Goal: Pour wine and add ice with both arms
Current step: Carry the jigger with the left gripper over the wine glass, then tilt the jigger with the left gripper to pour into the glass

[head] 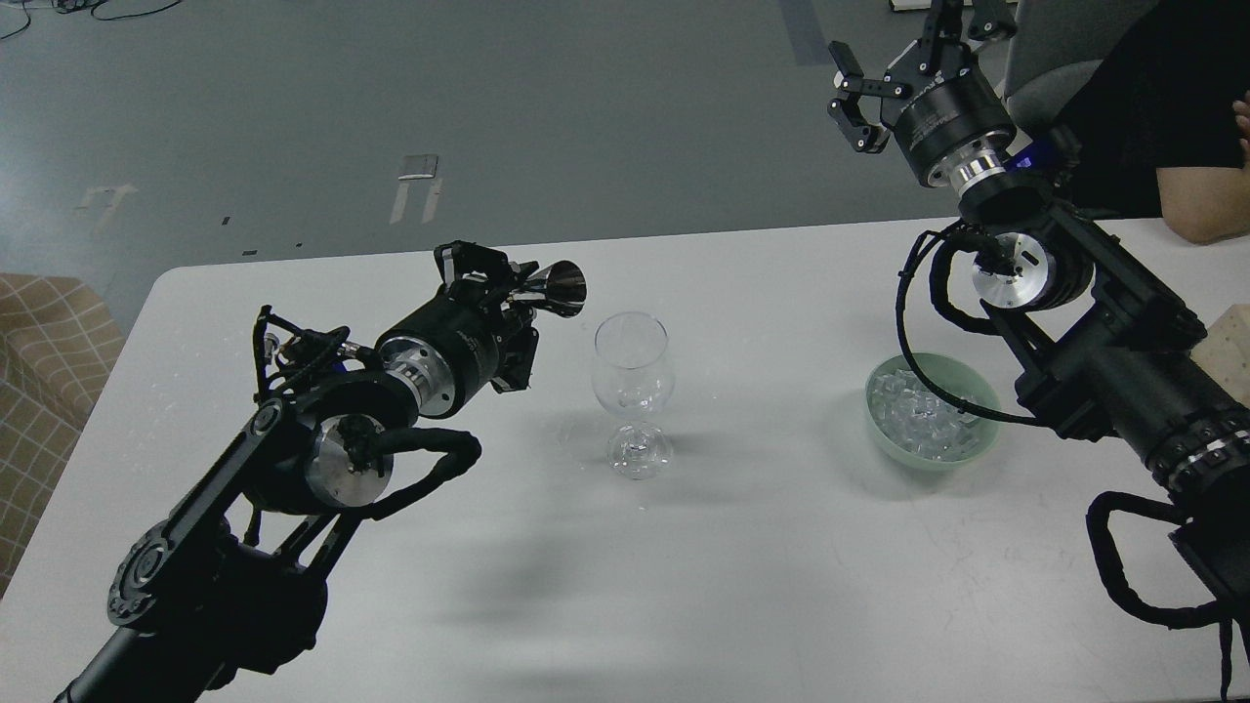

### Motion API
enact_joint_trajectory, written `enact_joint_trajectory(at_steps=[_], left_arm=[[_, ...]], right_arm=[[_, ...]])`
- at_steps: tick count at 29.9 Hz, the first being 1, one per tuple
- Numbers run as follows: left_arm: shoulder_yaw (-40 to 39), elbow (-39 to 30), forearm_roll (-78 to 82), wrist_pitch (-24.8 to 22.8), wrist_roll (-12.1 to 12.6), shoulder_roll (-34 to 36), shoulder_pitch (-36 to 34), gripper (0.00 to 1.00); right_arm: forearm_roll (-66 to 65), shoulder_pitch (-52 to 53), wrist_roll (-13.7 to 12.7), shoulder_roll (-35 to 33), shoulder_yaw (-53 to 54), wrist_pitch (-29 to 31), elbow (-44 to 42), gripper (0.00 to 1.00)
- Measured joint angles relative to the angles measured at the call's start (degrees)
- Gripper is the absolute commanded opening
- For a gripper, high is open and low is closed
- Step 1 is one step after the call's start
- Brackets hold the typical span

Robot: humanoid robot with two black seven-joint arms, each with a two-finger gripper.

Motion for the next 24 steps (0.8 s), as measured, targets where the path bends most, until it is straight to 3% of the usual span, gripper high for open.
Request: enact_joint_trajectory(at_steps=[12, 24], left_arm=[[0.6, -0.3, 0.3, -0.2, 0.0, -0.1, -0.4, 0.0], [2.7, -0.5, 2.1, -4.4, 0.0, 0.2, -1.5, 0.0]], right_arm=[[0.0, 0.0, 0.0, 0.0, 0.1, 0.0, -0.1, 1.0], [0.0, 0.0, 0.0, -0.1, 0.2, 0.0, -0.1, 1.0]])
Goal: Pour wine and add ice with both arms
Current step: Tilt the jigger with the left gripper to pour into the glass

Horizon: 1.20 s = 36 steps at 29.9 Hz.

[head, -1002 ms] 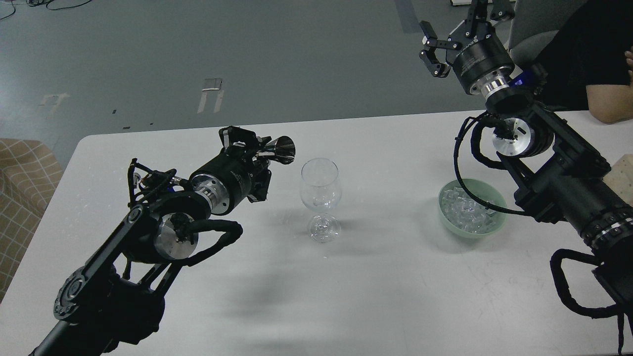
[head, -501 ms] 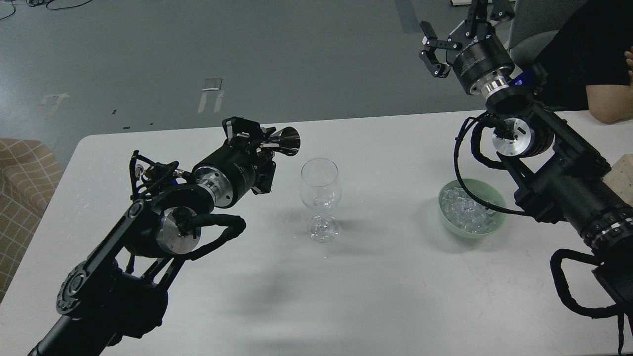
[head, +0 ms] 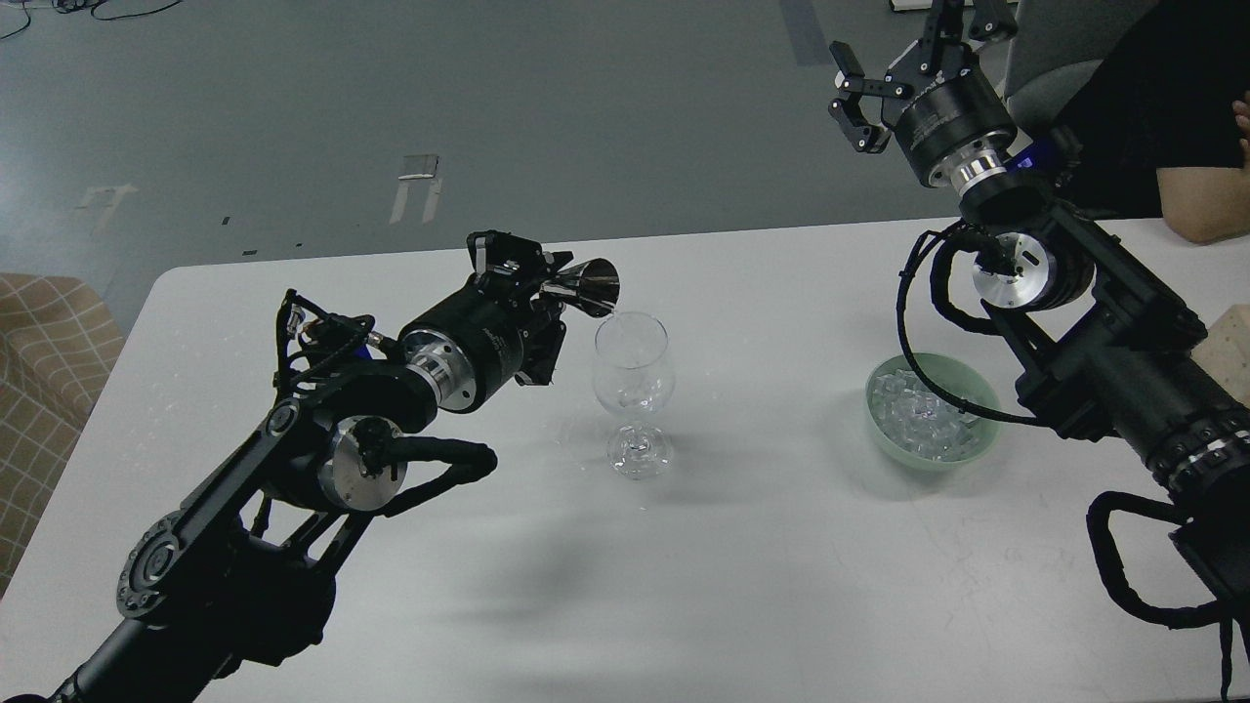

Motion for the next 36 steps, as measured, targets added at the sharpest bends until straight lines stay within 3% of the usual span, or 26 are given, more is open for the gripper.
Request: enact_joint_trajectory(at_steps=[36], left_arm=[[4.3, 0.3, 18.1, -5.2, 0.0, 1.7, 0.0, 0.0]], right_arm=[[0.0, 0.1, 0.0, 0.5, 0.0, -0.1, 0.0, 1.0]])
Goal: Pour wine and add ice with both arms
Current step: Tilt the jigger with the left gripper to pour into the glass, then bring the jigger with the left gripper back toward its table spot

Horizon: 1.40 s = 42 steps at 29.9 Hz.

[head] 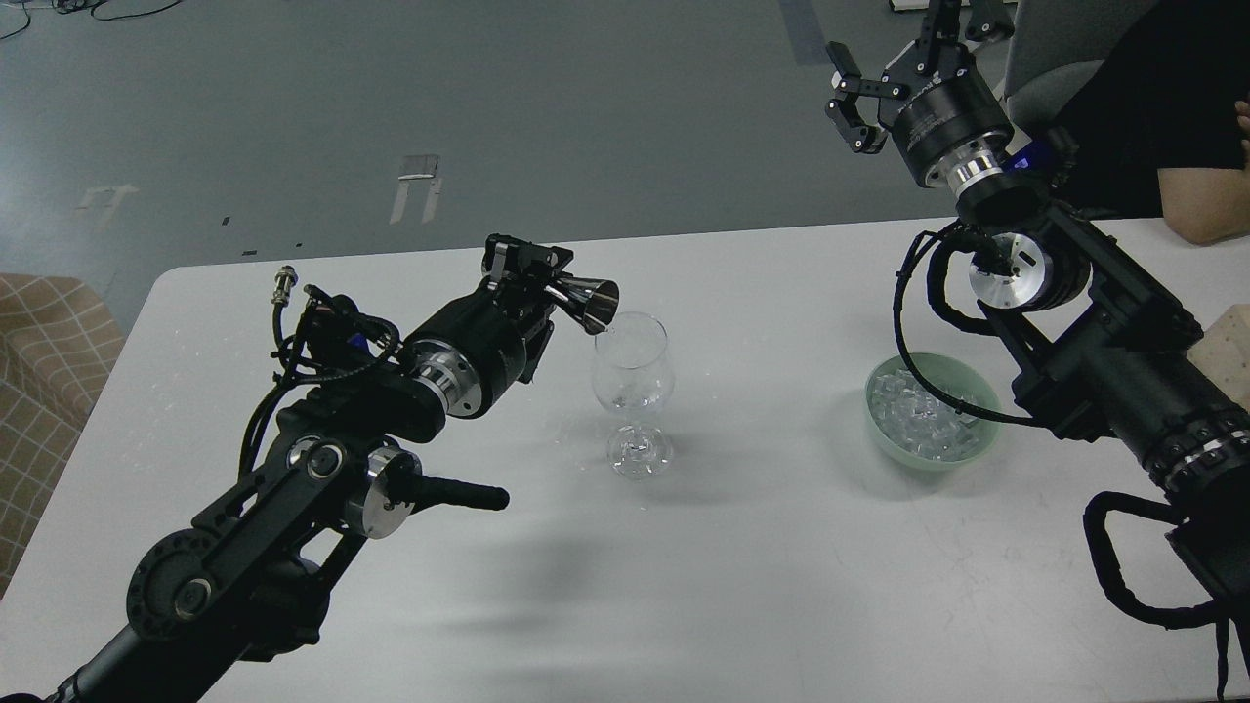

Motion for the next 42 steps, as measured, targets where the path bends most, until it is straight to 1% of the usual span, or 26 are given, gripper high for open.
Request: enact_joint_trajectory(at_steps=[10, 18, 21, 24, 27, 35, 38, 42], left_arm=[[0.3, 0.0, 4.6, -1.7, 0.0, 0.3, 0.0, 0.0], [1.1, 0.1, 8.2, -1.9, 0.0, 0.6, 0.2, 0.0], [1.2, 0.1, 8.3, -2.0, 0.0, 0.5, 0.3, 0.0], [0.0, 0.1, 5.0, -1.8, 0.0, -0.5, 0.4, 0.0], [-3.3, 0.2, -1.5, -1.4, 0.0, -1.5, 0.5, 0.0], [-18.1, 0.5, -23.8, -1.4, 0.0, -2.7, 1.3, 0.0], [-23.0, 0.9, -30.5, -1.6, 0.0, -3.0, 3.2, 0.0], [-27.8, 1.7, -36.3, -1.8, 0.0, -5.0, 6.6, 0.04]], right_arm=[[0.0, 0.0, 0.0, 0.2, 0.0, 0.0, 0.0, 1.0], [0.0, 0.0, 0.0, 0.2, -0.1, 0.0, 0.0, 1.0], [0.0, 0.0, 0.0, 0.2, -0.1, 0.0, 0.0, 1.0], [0.0, 0.0, 0.0, 0.2, -0.1, 0.0, 0.0, 1.0], [0.0, 0.0, 0.0, 0.1, -0.1, 0.0, 0.0, 1.0], [0.0, 0.0, 0.0, 0.1, 0.0, -0.1, 0.0, 1.0], [0.0, 0.1, 0.0, 0.2, 0.0, -0.2, 0.0, 1.0], [0.0, 0.1, 0.0, 0.2, -0.2, -0.3, 0.0, 1.0]])
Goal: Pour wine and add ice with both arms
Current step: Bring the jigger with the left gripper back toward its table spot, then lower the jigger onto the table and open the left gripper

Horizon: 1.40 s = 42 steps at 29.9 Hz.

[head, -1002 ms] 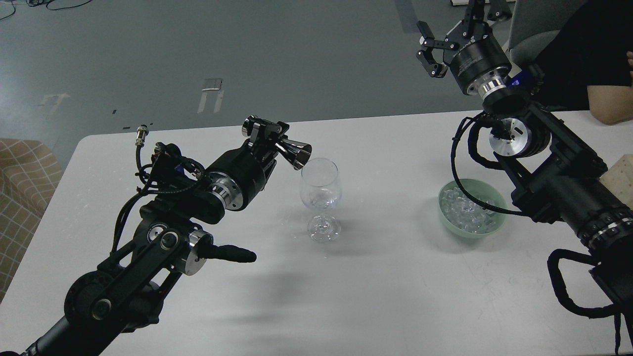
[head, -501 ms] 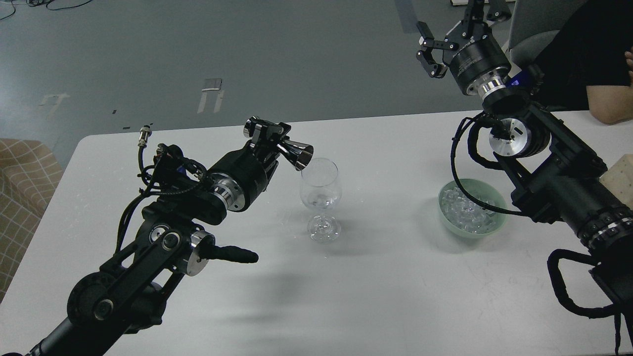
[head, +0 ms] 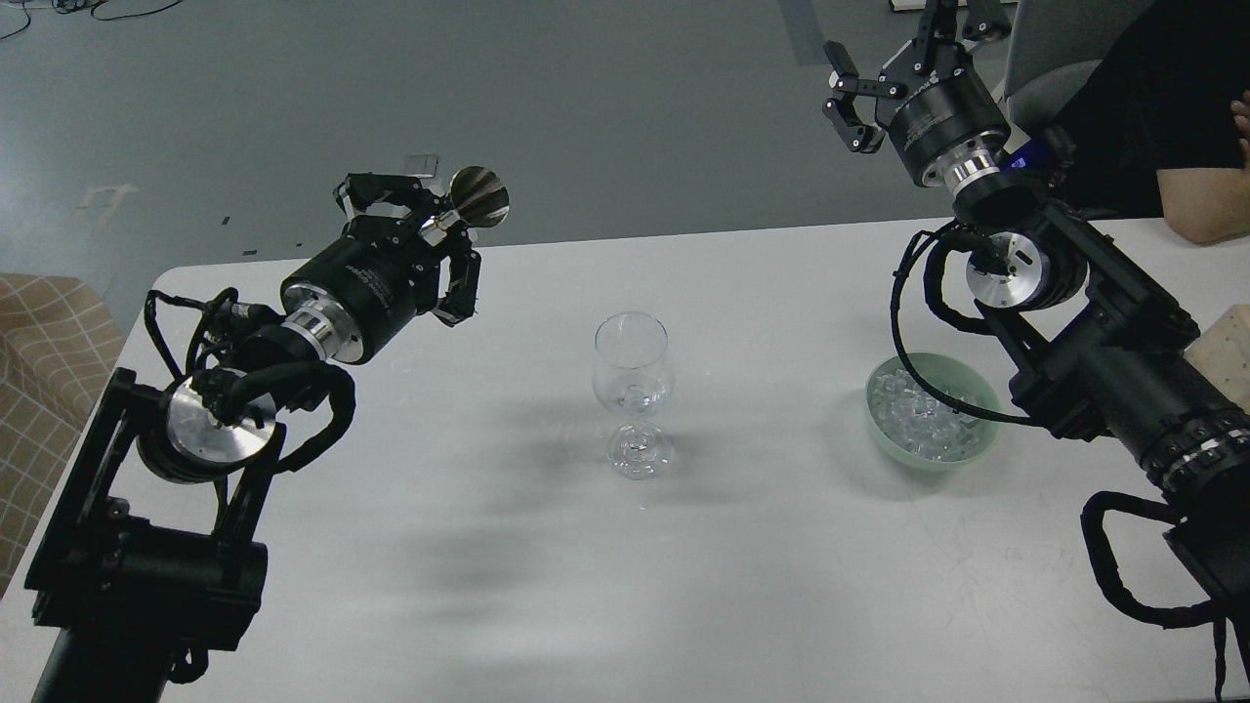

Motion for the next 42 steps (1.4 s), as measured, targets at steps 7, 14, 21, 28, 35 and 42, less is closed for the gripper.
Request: enact_joint_trajectory(at_steps=[7, 14, 21, 28, 35, 42], left_arm=[[-5.8, 5.8, -3.6, -0.2, 0.0, -2.7, 4.5, 0.11], [-6.0, 12.8, -3.8, -0.4, -0.5, -2.8, 6.0, 0.21], [-6.2, 20.4, -5.0, -2.1, -5.3, -2.8, 6.6, 0.25], [-7.1, 25.9, -9.3, -7.5, -10.5, -2.8, 7.1, 0.28], [-8.8, 29.0, -10.5, -11.6, -11.6, -3.0, 7.3, 0.34], [-8.9, 30.2, -10.5, -11.7, -12.7, -3.0, 8.0, 0.35]], right_arm=[[0.0, 0.0, -0.1, 0.1, -0.1, 0.0, -0.1, 1.0], [-0.1, -0.2, -0.1, 0.9, -0.2, -0.2, -0.1, 1.0], [-0.1, 0.0, -0.1, 1.0, -0.1, -0.4, -0.1, 1.0], [-0.1, 0.2, -0.1, 1.0, -0.1, -0.5, -0.1, 1.0], [-0.1, 0.1, -0.1, 1.0, -0.1, -0.5, -0.1, 1.0], [-0.2, 0.5, -0.1, 1.4, -0.3, -0.8, -0.3, 1.0]])
